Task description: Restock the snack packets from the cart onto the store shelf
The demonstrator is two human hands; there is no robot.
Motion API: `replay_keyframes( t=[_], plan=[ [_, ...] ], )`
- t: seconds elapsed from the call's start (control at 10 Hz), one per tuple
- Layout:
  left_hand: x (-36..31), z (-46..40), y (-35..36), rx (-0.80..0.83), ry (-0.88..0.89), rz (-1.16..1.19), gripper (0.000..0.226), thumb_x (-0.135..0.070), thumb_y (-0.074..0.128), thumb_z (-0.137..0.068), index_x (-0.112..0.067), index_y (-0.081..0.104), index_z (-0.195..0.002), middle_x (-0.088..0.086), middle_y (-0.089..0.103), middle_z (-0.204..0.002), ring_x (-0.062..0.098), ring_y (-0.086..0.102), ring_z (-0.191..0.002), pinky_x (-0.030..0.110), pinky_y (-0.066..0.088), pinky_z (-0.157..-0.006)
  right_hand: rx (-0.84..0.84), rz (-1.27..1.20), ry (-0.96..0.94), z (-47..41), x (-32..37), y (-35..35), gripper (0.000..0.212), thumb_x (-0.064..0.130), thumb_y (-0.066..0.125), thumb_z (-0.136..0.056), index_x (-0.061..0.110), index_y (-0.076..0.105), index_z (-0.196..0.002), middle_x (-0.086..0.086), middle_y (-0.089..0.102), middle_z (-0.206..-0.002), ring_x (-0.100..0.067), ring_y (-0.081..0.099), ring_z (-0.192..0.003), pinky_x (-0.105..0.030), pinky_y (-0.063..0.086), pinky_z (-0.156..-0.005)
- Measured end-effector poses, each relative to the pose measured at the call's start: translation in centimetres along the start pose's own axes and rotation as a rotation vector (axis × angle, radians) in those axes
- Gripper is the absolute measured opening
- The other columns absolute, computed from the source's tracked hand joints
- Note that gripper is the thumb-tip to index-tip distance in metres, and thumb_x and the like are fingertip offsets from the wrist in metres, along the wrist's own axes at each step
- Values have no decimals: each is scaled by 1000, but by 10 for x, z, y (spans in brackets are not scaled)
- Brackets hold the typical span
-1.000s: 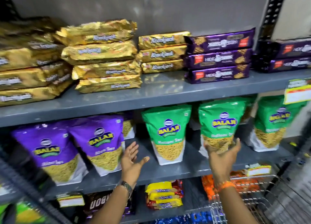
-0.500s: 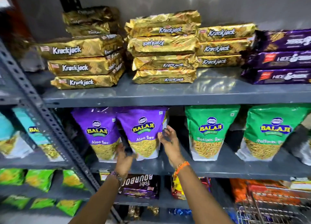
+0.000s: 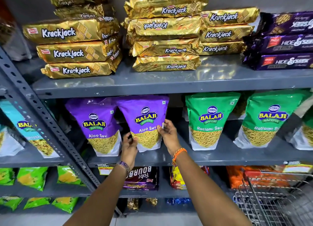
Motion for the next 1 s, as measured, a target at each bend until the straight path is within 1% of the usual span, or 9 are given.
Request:
replay_keyframes(
  t=[0.1, 0.2, 0.3, 0.5, 0.6, 0.7, 0.8, 0.9, 1.0],
  plan=[
    [3, 3, 13, 35, 1, -27, 34, -14, 46, -100, -16, 39, -132, -5, 63, -111, 0, 63, -89, 21, 52, -73, -42, 6, 1, 0, 0, -13, 31, 3, 64, -90, 18, 59, -116, -11, 70, -111, -10, 67, -95, -23, 54, -82],
    [5, 3, 19, 39, 1, -40, 33, -14, 46, -99, -18, 40, -131, -5, 62, -111, -9, 65, -81, 15, 53, -65, -49, 6, 10, 0, -2, -21, 32, 6, 64, -90, 17, 58, -120, -15, 70, -116, -17, 66, -101, -30, 55, -89],
    [6, 6, 24, 37, -7, -43, 36, -14, 47, -99, -15, 39, -134, 0, 61, -119, -2, 63, -88, 20, 50, -71, -48, 13, 20, 3, -2, -28, 35, 8, 64, -91, 14, 57, -124, -17, 68, -121, -22, 64, -108, -37, 53, -95],
    [6, 11, 25, 31, -16, -14, 39, -13, 49, -99, -13, 38, -136, 3, 59, -126, 12, 58, -104, 28, 48, -80, -33, 21, 39, 7, 2, -30, 35, 7, 64, -90, 14, 57, -123, -17, 68, -121, -21, 64, -107, -38, 53, -96],
    [6, 10, 24, 25, -19, -12, 39, -13, 49, -99, -14, 39, -136, 3, 59, -128, 12, 58, -106, 28, 48, -80, -29, 19, 52, 8, 4, -30, 37, 6, 64, -90, 12, 55, -126, -17, 67, -123, -19, 64, -106, -32, 53, -91],
    [9, 8, 24, 18, -8, -20, 39, -15, 49, -98, -15, 39, -136, 1, 58, -128, 6, 59, -103, 28, 47, -79, -31, 28, 65, 10, 4, -29, 38, 5, 63, -91, 11, 53, -127, -16, 66, -123, -17, 64, -106, -27, 52, -88],
    [5, 7, 22, 23, -14, -45, 40, -15, 52, -97, -14, 41, -136, 3, 57, -134, 13, 58, -113, 34, 49, -91, -28, 8, 77, 12, 11, -29, 40, 3, 62, -91, 14, 51, -127, -13, 66, -122, -13, 64, -104, -25, 52, -87],
    [3, 14, 17, -79, 87, -166, 38, -8, 58, -93, -10, 48, -129, 16, 55, -138, 25, 54, -126, 45, 41, -110, -103, -34, 79, 27, 18, -26, 53, 0, 62, -90, 11, 41, -137, -8, 57, -128, -11, 59, -115, -24, 52, -94],
    [0, 22, 12, -177, 171, -260, 34, -6, 61, -90, -16, 53, -121, 14, 59, -132, 27, 56, -124, 49, 42, -110, -225, -49, 61, 39, 24, -28, 52, 2, 63, -89, 12, 42, -136, -10, 51, -133, -21, 50, -129, -34, 44, -108]
  ],
)
Point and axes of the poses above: each hand's wrist, its own z-axis away from the middle knuckle, its own y-axis out of the palm, x = y × z, the point moved 1 cm from there along -z, towards the middle knuckle
